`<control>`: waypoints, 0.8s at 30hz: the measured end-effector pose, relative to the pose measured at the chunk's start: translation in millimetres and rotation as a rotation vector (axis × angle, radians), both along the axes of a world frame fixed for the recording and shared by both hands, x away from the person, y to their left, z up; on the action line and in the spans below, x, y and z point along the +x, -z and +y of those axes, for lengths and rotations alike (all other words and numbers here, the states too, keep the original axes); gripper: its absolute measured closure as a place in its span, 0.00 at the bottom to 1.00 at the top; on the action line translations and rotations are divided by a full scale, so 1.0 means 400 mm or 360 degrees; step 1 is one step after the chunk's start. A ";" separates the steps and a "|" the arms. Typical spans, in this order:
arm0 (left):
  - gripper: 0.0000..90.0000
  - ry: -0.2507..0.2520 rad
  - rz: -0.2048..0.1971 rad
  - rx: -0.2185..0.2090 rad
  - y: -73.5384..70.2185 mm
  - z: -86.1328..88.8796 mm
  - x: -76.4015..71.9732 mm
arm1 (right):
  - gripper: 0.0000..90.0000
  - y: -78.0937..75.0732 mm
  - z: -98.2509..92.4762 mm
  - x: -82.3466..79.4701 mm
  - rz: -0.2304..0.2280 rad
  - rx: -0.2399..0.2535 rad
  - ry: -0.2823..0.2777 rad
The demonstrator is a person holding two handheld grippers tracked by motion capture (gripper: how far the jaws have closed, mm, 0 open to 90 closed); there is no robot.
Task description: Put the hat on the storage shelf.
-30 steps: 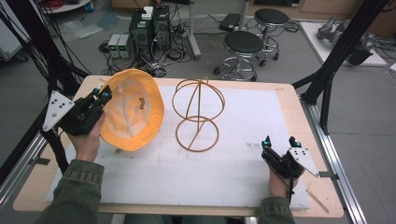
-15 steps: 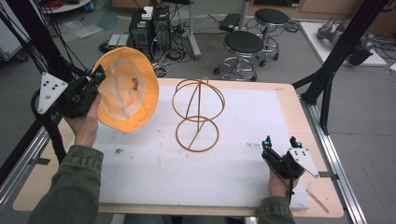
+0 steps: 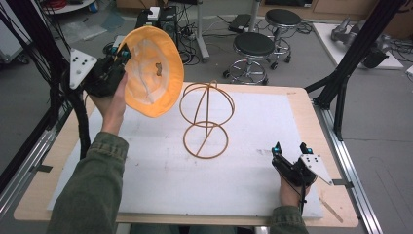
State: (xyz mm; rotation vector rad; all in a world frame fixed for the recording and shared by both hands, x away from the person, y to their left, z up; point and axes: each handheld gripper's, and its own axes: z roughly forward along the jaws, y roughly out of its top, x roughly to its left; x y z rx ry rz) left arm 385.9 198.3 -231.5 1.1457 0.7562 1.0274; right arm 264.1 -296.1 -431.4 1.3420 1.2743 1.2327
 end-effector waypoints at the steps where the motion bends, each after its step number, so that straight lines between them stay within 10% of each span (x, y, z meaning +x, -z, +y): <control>1: 0.96 0.0000 0.0000 0.0000 0.000 0.000 0.000 | 0.16 0.000 0.000 0.000 0.0000 0.0000 0.0000; 13: 0.96 0.0000 -0.0027 0.0060 -0.055 -0.067 0.085 | 0.15 0.001 -0.003 0.001 0.0005 0.0013 -0.0005; 24: 0.96 0.0185 -0.0078 0.0087 -0.057 -0.154 0.068 | 0.15 0.000 -0.003 -0.001 0.0006 0.0019 -0.0001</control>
